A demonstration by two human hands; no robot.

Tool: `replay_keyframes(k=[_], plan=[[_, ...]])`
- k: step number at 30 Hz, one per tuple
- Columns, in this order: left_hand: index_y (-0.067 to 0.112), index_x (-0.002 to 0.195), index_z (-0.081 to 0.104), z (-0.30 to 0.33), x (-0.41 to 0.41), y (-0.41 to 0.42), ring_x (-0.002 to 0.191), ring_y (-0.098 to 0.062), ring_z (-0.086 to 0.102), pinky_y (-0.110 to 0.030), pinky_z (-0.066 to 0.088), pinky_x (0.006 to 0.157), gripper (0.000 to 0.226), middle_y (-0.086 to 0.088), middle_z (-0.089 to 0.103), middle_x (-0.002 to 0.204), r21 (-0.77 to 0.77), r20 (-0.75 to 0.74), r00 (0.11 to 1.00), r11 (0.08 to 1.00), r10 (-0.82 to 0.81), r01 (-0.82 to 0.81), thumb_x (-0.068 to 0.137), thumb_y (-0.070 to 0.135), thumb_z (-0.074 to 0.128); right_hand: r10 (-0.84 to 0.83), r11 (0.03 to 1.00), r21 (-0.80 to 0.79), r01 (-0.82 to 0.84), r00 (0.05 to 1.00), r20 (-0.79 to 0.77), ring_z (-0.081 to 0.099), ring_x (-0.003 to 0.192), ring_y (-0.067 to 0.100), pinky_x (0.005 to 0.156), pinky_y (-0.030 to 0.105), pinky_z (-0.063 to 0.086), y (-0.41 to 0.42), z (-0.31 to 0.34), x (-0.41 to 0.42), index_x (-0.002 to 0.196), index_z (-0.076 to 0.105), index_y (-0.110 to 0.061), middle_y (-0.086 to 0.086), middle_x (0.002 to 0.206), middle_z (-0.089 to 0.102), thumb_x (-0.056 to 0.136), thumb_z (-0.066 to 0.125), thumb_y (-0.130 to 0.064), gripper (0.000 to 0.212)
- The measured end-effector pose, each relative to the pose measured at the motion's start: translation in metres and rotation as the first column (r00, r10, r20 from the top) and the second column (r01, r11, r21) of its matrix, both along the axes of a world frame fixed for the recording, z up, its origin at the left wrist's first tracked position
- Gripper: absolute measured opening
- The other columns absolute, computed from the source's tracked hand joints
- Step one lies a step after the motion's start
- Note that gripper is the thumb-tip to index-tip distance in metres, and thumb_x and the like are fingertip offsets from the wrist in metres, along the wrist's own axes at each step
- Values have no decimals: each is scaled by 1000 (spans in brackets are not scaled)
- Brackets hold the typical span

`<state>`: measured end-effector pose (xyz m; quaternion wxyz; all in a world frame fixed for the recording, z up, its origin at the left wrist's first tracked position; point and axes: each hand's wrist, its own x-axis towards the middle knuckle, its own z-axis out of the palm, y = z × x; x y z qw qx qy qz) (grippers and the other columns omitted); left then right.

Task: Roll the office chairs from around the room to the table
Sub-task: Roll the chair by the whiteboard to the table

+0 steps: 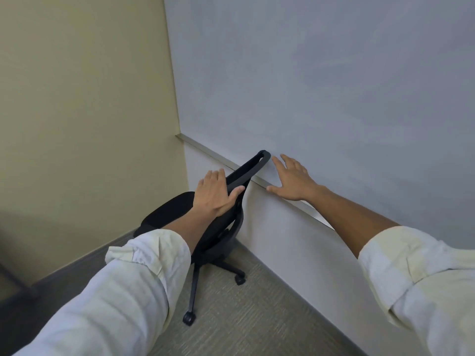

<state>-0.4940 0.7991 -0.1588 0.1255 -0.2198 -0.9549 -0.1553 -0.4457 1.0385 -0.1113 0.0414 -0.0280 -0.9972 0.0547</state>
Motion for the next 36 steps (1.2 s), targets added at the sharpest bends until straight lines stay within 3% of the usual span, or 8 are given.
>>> replay_keyframes(k=[3, 6, 13, 19, 25, 28, 31, 36], plan=[[10, 129, 47, -9, -21, 20, 113, -32, 54, -45, 47, 86, 66, -14, 60, 119, 16, 79, 996, 999, -51, 50, 95, 65, 36, 39, 999, -15, -39, 999, 13, 4, 152, 36, 122, 50, 13, 13, -8, -35, 159, 1, -21, 14, 167, 0, 91, 63, -50, 96], [8, 123, 51, -20, -48, 34, 104, -31, 57, -43, 48, 78, 62, -13, 61, 113, -12, 110, 994, 1000, 4, -3, 96, 63, 39, 72, 997, 8, -72, 996, 47, 6, 151, 37, 122, 50, 14, 23, -21, -74, 159, 4, -20, 15, 166, 2, 91, 63, -48, 94], [8, 112, 54, -59, -119, 59, 96, -30, 63, -39, 49, 73, 55, -11, 63, 107, -111, 276, 961, 994, 12, 20, 94, 60, 48, 63, 980, 175, -95, 982, 180, 25, 144, 38, 116, 50, 27, 46, -50, -168, 156, 19, -16, 16, 163, 14, 90, 62, -44, 84], [14, 89, 58, -71, -136, 70, 67, -22, 56, -36, 41, 63, 59, -4, 64, 82, -281, 168, 974, 954, 155, -104, 94, 68, 36, 79, 939, 301, -169, 954, 290, 13, 148, 40, 116, 50, 24, 63, -78, -234, 151, 27, -16, 18, 162, 17, 88, 61, -49, 79], [17, 79, 55, -62, -142, 61, 65, -22, 51, -35, 39, 65, 60, 2, 48, 67, -331, 234, 933, 925, 275, -189, 89, 74, 39, 156, 920, 299, -253, 937, 312, 32, 136, 38, 110, 46, 32, 82, -92, -281, 137, 41, -19, 18, 146, 38, 85, 62, -51, 65], [17, 82, 59, -66, -129, 53, 59, -20, 48, -35, 39, 61, 57, 3, 46, 63, -336, 231, 909, 905, 347, -261, 90, 71, 42, 265, 841, 381, -385, 906, 330, 45, 123, 37, 108, 44, 34, 77, -98, -284, 119, 57, -19, 11, 125, 59, 90, 54, -46, 40], [14, 89, 64, -70, -112, 37, 65, -25, 55, -34, 41, 61, 59, 1, 55, 70, -377, 208, 890, 873, 406, -310, 90, 69, 43, 458, 759, 357, -544, 836, 302, 60, 79, 24, 98, 39, 43, 67, -104, -279, 72, 59, -22, 1, 79, 68, 80, 54, -31, 13], [20, 78, 63, -75, -93, 5, 65, -24, 57, -35, 47, 64, 54, -3, 68, 79, -409, 221, 855, 841, 469, -355, 87, 70, 44, 714, 458, 505, -732, 641, 281, 45, 54, 17, 85, 34, 36, 52, -120, -274, 60, 54, -22, -4, 56, 59, 77, 39, -42, 30]])
